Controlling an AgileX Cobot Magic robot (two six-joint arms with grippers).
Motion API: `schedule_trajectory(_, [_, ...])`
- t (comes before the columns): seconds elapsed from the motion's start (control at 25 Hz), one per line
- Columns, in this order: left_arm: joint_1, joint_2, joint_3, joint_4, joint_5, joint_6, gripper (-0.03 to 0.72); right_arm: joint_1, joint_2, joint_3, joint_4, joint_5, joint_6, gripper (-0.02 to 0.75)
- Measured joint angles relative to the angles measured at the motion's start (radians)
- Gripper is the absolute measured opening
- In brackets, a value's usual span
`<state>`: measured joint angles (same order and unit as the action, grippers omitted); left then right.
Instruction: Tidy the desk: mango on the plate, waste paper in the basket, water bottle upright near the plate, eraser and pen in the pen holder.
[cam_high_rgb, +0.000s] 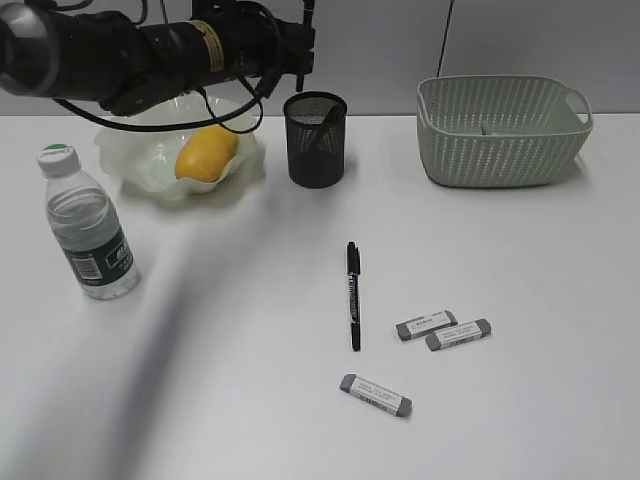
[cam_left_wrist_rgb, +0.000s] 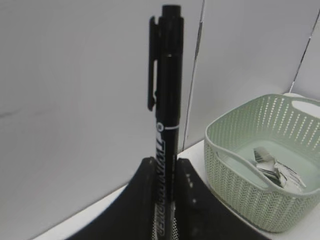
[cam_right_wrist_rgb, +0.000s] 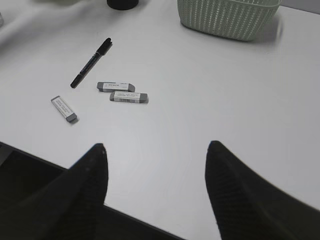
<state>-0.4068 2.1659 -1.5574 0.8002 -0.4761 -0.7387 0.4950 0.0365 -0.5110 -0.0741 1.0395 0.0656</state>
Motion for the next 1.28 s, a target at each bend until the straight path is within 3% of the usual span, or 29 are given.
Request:
schedule_trajectory(0.24, [0.001,0.062,-0.028,-0.059,-0.051,0.109,0.069,0.000,0.000,0.000,-0.013,0.000,0.021,0.489])
schedule_trajectory(0.56, [0.001,0.134,-0.030,-0.270,-0.151,0.267,0.073,0.000,0.000,0.000,-0.020,0.000,0.030,0.489])
schedule_trajectory(0.68, [0.001,0.149,-0.030,-0.293,-0.161,0.278,0.127,0.000,0.000,0.000,-0.021,0.000,0.034,0.489])
schedule_trajectory(0.88, [0.001,0.151,-0.032,-0.308,-0.191,0.280,0.330,0.000,0.000,0.000,-0.022,0.000,0.034,0.489])
schedule_trajectory(0.96, [0.001,0.144,-0.032,-0.308,-0.182,0.280,0.379,0.000,0.000,0.000,-0.022,0.000,0.035,0.489])
schedule_trajectory(1.08, [0.001,0.091,-0.031,-0.307,-0.080,0.282,0.404,0.000,0.000,0.000,-0.022,0.000,0.036,0.489])
schedule_trajectory(1.28, [0.001,-0.128,-0.030,-0.290,0.327,0.282,0.412,0.000,0.000,0.000,-0.022,0.000,0.037,0.489])
